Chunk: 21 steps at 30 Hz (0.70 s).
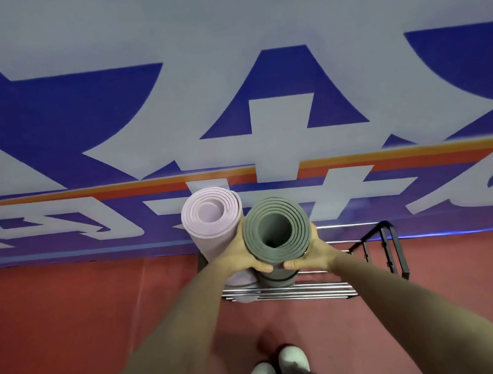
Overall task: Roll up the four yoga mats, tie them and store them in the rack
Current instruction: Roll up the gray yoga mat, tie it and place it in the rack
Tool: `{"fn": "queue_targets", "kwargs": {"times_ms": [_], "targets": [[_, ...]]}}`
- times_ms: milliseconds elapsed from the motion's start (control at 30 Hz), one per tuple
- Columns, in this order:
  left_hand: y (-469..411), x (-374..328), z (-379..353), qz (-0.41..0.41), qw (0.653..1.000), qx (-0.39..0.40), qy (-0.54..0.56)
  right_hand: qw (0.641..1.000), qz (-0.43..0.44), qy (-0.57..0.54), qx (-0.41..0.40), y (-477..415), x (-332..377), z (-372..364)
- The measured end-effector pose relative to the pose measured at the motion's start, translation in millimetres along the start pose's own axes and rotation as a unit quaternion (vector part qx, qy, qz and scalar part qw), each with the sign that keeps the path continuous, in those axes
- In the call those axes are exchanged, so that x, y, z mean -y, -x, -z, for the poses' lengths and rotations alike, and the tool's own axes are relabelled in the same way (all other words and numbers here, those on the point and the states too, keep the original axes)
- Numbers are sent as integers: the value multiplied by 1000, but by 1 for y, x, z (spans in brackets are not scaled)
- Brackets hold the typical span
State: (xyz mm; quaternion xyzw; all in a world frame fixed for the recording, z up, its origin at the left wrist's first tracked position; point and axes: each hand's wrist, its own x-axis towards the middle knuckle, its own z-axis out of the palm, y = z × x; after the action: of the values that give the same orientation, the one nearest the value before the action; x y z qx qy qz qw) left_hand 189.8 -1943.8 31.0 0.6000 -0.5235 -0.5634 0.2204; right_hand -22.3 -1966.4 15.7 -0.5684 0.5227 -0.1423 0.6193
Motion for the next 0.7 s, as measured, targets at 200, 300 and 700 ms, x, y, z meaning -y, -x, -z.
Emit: {"fn": "queue_targets", "kwargs": {"times_ms": [200, 300, 700], "targets": [[-40, -4, 12, -37, 999, 20, -25, 999, -6, -26, -40, -29, -9, 16], [-53, -7, 11, -29, 999, 18, -11, 999, -8, -30, -40, -41, -9, 21], [-35, 14, -25, -86, 974, -185, -99, 996, 5, -60, -61, -62, -18, 16]]}}
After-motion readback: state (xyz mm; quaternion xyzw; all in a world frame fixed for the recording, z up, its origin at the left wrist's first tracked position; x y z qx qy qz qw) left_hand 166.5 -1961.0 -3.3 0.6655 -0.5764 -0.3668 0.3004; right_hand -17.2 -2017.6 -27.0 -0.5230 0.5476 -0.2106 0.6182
